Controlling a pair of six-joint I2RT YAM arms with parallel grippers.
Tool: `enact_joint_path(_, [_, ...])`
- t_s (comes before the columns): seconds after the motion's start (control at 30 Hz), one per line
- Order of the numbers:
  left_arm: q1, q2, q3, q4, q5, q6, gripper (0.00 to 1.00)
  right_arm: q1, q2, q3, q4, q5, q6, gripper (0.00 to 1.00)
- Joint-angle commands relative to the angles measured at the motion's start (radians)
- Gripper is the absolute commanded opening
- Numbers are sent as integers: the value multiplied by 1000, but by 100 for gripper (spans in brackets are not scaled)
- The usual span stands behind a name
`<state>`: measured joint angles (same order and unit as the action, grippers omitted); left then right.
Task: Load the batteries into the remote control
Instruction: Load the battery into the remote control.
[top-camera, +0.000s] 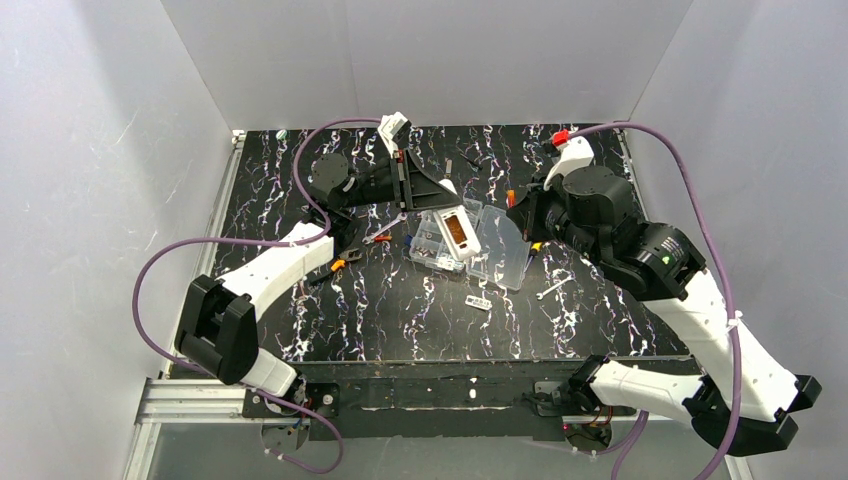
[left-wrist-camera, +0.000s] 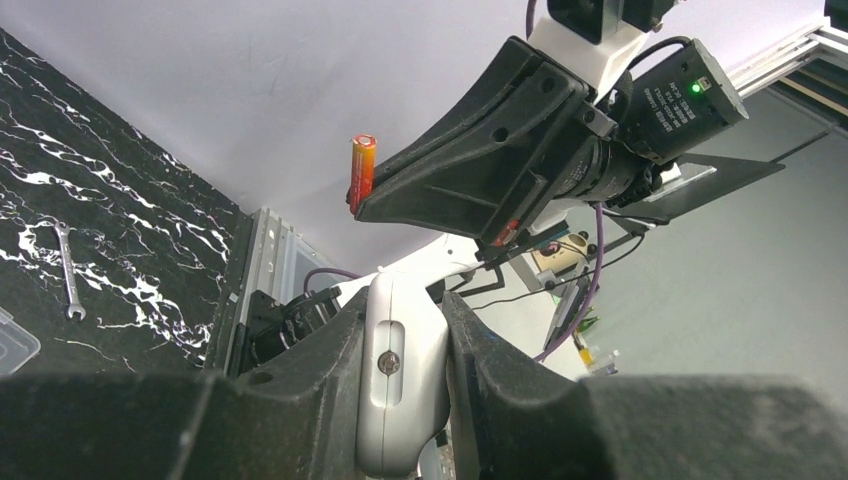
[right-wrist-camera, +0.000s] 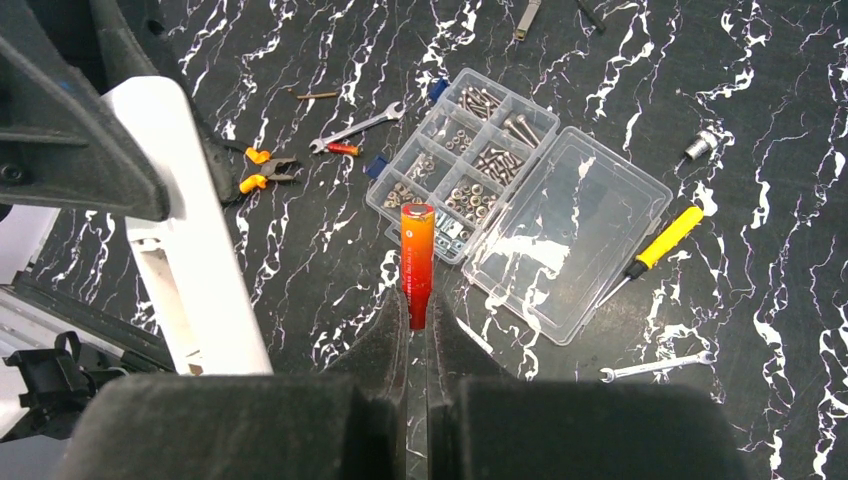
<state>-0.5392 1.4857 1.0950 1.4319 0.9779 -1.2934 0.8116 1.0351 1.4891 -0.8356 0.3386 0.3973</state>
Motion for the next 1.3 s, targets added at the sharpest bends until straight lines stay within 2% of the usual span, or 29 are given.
enact_joint_path(0.0, [-4,-64,51,111,50,18,0,-3,-21,-7,50,24,13,1])
enact_joint_path(0.33, [-4,-70,48,111,53,47,0,-2,-11,-8,62,-2,-9,1])
enact_joint_path(0.43, [-4,-69,45,105,51,58,0,-3,-3,6,63,-80,-52,1])
enact_joint_path(0.53, [-4,-62,33,28,22,90,0,-3,20,48,39,-181,-90,1])
enact_joint_path(0.67, [-4,-42,-7,-15,-64,132,0,-3,96,139,-57,-322,-130,1])
enact_joint_path(0.77, [-4,-4,-29,12,-111,133,0,-3,173,235,-171,-431,-142,1])
enact_joint_path(0.9, [-4,29,-52,4,-156,144,0,-3,287,350,-320,-501,-154,1])
enact_joint_path(1.1, [-4,23,-84,-80,-184,201,0,-3,399,405,-451,-505,-170,1])
enact_joint_path(1.27, [-4,32,-120,-47,-194,177,0,-5,434,413,-482,-455,-169,1])
